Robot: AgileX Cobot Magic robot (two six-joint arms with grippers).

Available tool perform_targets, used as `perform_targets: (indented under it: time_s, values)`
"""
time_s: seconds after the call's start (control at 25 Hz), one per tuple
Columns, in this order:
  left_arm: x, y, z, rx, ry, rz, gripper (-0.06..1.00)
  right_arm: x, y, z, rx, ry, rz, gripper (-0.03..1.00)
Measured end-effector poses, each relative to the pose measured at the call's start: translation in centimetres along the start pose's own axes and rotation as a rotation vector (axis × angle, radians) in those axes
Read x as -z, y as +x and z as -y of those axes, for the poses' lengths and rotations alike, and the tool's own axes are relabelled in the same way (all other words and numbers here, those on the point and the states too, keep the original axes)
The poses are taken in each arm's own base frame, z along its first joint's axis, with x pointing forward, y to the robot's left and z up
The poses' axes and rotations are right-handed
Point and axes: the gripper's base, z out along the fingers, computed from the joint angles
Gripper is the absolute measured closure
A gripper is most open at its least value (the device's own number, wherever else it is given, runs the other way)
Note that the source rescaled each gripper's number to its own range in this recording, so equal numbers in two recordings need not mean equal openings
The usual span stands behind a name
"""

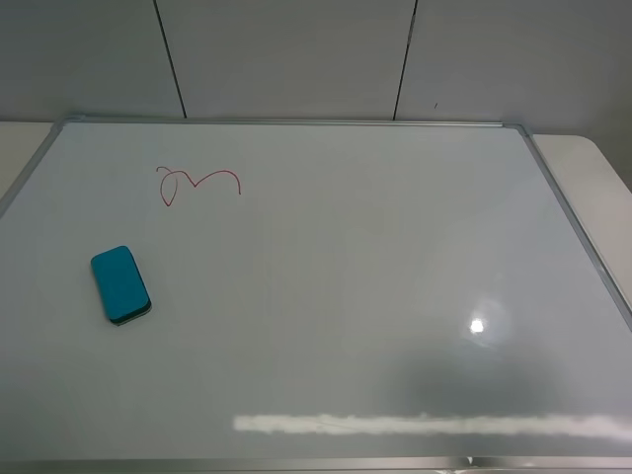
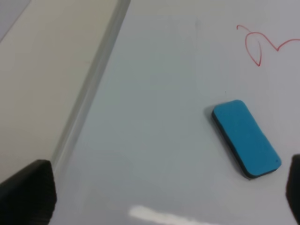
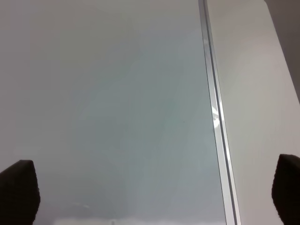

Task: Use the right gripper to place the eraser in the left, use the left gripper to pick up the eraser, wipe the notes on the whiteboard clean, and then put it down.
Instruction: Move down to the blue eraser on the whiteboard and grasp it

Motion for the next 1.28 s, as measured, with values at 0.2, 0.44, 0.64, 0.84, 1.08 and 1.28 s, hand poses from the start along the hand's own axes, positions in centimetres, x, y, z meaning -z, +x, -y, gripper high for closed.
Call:
perform_targets:
  time_s: [0.2,0.44,0.64,0.84,1.08,1.28]
  values:
    - [0.0,0.0,0.0,0.0,0.0,0.0,-0.06,0.0,0.0,0.0,0.0,0.0,0.0,-0.03]
    - [0.0,0.0,0.0,0.0,0.0,0.0,-0.06,0.0,0.0,0.0,0.0,0.0,0.0,-0.03]
    - [0.0,0.0,0.0,0.0,0.0,0.0,-0.06,0.0,0.0,0.0,0.0,0.0,0.0,-0.03]
    - [0.0,0.0,0.0,0.0,0.0,0.0,-0.06,0.0,-0.01,-0.09,-0.036,0.03,-0.002,-0.03]
    - [0.0,0.0,0.0,0.0,0.0,0.0,-0.06,-0.01,-0.02,-0.16,-0.088,0.078,-0.003,-0.03]
    - [0.0,0.0,0.0,0.0,0.0,0.0,-0.06,-0.01,-0.02,-0.16,-0.096,0.078,-0.003,-0.03]
